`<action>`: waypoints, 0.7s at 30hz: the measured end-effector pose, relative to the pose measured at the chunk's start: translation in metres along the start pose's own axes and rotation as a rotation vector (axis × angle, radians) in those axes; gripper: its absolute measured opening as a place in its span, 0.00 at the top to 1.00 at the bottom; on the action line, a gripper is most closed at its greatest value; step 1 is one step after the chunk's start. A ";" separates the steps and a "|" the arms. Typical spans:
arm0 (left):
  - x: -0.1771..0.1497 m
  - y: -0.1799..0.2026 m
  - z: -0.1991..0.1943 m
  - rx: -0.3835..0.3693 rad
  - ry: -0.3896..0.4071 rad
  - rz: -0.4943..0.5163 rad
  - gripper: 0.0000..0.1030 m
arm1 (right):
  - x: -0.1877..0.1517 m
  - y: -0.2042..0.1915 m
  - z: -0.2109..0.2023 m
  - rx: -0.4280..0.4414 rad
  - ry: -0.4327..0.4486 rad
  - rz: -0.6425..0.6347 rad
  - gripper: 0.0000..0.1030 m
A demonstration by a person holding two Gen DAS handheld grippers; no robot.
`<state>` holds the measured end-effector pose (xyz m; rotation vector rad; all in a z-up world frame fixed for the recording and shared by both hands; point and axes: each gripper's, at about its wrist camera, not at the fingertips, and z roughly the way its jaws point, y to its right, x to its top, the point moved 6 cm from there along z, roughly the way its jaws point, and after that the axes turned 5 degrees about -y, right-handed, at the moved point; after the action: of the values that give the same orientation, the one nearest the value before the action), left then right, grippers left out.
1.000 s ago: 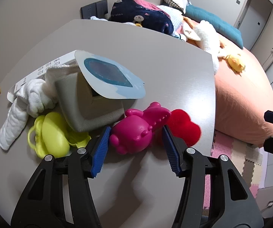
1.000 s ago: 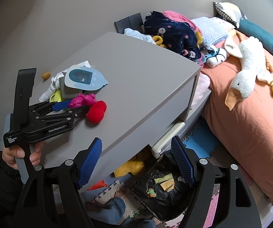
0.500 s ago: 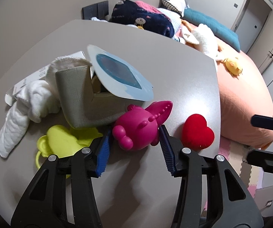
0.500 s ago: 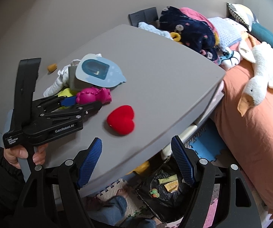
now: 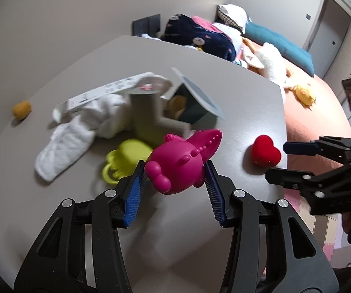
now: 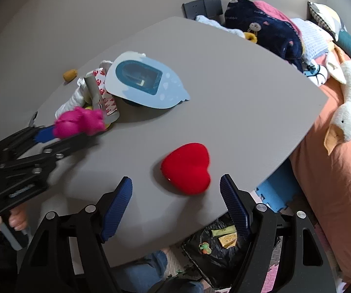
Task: Collect trash
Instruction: 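Grasp the red heart plush with the right tool while the left tool holds the pink toy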
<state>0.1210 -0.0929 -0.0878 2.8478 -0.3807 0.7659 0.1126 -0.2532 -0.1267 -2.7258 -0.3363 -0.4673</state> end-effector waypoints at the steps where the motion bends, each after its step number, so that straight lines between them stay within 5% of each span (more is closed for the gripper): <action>1: -0.001 -0.003 -0.002 0.005 0.002 -0.006 0.54 | 0.001 -0.001 0.002 -0.004 -0.002 -0.003 0.27; 9: -0.011 -0.022 -0.021 0.036 0.023 -0.046 0.54 | 0.009 -0.011 0.018 -0.020 -0.023 -0.017 0.40; 13: -0.015 -0.027 -0.026 0.044 0.029 -0.059 0.54 | 0.011 -0.012 0.022 -0.043 -0.021 -0.025 0.60; 21: -0.020 -0.028 -0.035 0.052 0.040 -0.056 0.54 | 0.013 -0.016 0.013 -0.030 0.006 -0.019 0.60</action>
<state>0.0955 -0.0539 -0.0708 2.8730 -0.2786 0.8327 0.1237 -0.2313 -0.1283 -2.7515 -0.3563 -0.4899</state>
